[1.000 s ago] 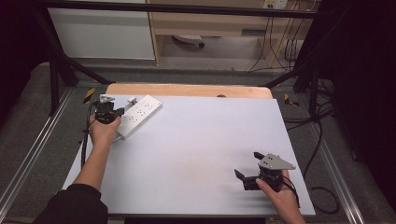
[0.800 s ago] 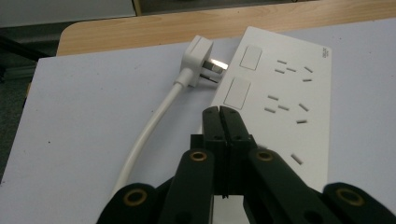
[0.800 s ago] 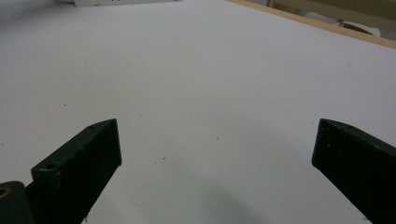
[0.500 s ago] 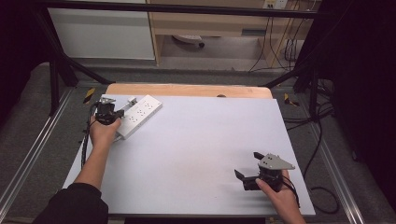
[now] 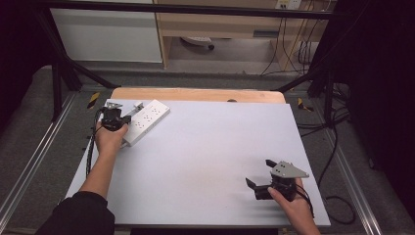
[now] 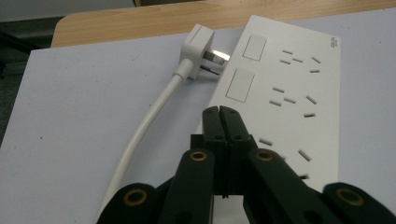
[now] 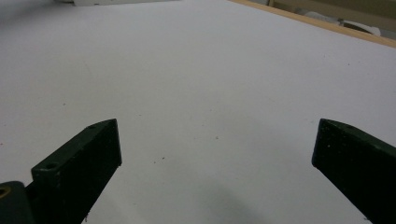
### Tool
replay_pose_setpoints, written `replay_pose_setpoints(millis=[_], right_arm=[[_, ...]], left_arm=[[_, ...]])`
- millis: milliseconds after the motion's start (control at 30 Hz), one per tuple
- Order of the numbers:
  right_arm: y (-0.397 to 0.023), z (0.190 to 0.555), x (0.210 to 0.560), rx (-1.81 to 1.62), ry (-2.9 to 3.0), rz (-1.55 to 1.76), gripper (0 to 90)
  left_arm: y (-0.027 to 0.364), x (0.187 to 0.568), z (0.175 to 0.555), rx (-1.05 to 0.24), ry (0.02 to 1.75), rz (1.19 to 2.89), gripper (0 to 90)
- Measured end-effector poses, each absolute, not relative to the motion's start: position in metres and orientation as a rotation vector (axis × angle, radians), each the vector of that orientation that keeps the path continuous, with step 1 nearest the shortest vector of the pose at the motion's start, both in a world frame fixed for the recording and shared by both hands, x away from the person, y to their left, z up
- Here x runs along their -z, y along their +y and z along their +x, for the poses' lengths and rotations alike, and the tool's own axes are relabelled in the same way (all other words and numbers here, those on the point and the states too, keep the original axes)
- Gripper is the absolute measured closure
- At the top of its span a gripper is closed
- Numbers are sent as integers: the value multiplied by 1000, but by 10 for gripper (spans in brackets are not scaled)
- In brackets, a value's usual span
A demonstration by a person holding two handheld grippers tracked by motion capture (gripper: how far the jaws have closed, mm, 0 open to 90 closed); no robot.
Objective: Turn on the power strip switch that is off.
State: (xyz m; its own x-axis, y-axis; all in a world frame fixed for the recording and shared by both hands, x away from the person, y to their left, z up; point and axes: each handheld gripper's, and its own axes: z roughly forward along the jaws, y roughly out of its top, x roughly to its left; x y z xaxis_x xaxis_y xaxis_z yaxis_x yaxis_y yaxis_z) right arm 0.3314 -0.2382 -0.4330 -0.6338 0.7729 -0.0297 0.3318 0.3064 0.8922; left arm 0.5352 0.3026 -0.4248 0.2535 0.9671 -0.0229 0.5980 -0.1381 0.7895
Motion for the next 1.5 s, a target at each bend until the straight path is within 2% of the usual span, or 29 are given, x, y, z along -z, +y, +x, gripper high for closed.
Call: replay_pose_setpoints(millis=[1500], right_arm=[[-238, 331, 433, -1277, 2122, 982, 19]], left_arm=[[299, 430, 535, -711, 1393, 1876, 900]])
